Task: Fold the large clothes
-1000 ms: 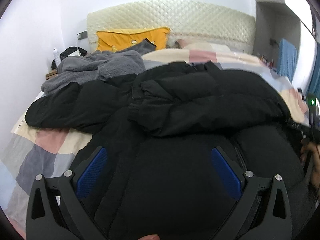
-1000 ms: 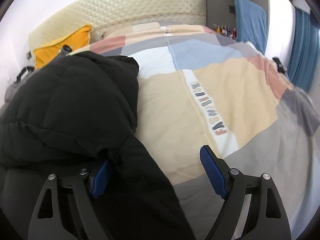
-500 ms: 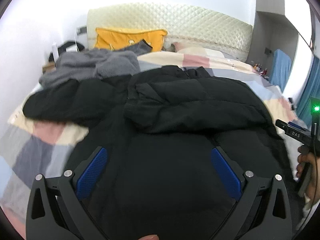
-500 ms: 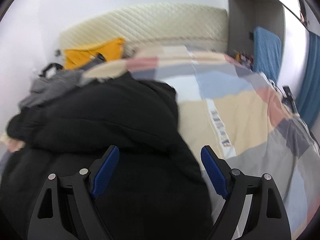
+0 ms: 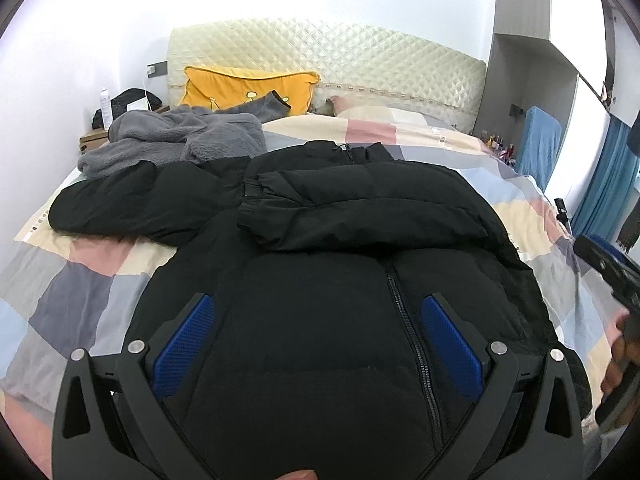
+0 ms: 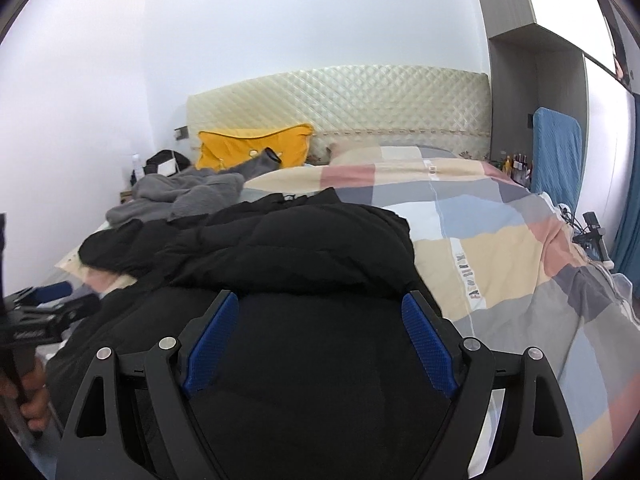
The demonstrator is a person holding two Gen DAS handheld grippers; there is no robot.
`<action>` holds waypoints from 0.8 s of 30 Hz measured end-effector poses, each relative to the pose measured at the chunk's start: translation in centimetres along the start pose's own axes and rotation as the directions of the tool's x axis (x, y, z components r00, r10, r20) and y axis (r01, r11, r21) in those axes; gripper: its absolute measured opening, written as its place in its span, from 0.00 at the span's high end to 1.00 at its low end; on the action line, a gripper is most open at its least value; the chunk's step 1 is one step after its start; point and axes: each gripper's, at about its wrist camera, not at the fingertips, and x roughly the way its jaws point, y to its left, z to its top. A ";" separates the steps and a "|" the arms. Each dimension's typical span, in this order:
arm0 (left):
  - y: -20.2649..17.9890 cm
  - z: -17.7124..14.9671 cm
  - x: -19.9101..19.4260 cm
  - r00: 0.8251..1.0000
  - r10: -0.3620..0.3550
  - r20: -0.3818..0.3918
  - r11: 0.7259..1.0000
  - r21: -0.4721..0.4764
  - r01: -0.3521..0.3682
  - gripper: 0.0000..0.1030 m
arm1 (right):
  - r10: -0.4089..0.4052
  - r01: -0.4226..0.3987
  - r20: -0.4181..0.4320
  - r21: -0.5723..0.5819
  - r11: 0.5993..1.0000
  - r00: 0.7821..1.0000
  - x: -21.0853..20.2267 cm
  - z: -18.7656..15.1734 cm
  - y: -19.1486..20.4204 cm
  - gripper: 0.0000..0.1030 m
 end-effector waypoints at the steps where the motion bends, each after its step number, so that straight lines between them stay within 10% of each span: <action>1: 0.0 -0.1 -0.2 1.000 -0.003 0.002 1.000 0.000 0.003 0.00 | -0.007 0.007 0.006 -0.011 1.000 1.000 -0.5 -0.2 0.3 0.19; 24: -1.4 -0.5 -0.6 0.999 -0.035 -0.025 0.996 0.077 0.037 0.00 | -0.016 0.016 0.059 0.001 1.000 0.998 -5.3 -4.2 1.2 0.00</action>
